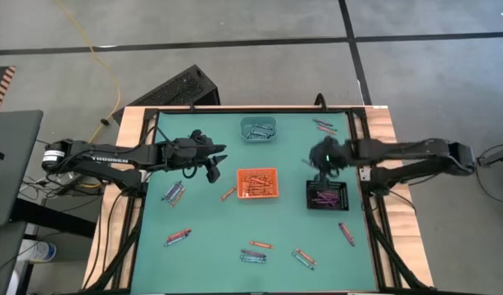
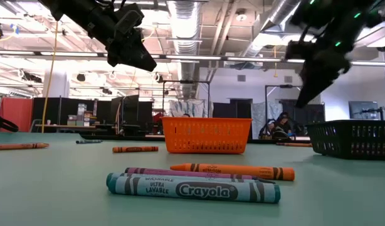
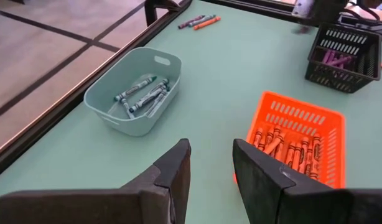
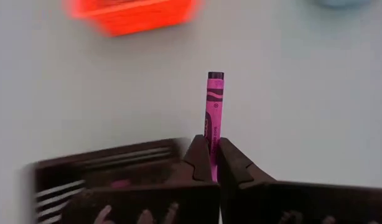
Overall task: Sort crayons
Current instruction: Put the violet crayon into the black bin, then put the orange crayon into the orange bin
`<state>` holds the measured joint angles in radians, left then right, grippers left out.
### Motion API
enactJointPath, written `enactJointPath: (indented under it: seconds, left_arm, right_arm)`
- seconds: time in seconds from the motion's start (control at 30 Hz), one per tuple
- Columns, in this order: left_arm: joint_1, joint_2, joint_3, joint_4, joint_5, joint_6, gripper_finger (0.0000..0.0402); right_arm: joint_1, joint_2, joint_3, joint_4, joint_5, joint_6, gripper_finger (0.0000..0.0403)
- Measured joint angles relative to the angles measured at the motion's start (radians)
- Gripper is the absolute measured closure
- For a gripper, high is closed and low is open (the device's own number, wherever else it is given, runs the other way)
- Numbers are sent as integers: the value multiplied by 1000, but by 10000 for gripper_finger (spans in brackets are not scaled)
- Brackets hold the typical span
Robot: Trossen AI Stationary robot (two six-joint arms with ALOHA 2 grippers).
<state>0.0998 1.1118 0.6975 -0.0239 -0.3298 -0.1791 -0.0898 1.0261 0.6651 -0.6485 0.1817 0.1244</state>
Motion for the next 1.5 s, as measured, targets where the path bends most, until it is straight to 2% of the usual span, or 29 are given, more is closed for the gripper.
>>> enactJointPath:
  seconds: [0.2, 0.37, 0.47, 0.7, 1.03, 1.2, 1.4, 1.5]
  left_arm:
    - [0, 0, 0, 0, -4, -9, 292]
    - [0, 0, 0, 0, -4, -9, 292]
    - [0, 0, 0, 0, -4, -9, 292]
    - [0, 0, 0, 0, -4, 8, 292]
    - [0, 0, 0, 0, -3, 28, 292]
    - [0, 0, 0, -2, -3, 27, 292]
    - [0, 0, 0, -23, -2, 9, 292]
    - [4, 0, 0, -48, -16, 2, 292]
  right_arm:
    - [326, 29, 1, -59, 30, 195, 401]
    - [449, 92, 1, -193, 121, 400, 401]
    - [462, 130, 1, -239, 136, 470, 398]
    - [462, 192, 1, -252, 136, 478, 371]
    - [462, 177, 1, -266, 135, 478, 337]
    - [461, 176, 2, -262, 137, 410, 332]
    - [460, 176, 89, -261, 225, 367, 332]
    - [463, 175, 150, -215, 315, 283, 332]
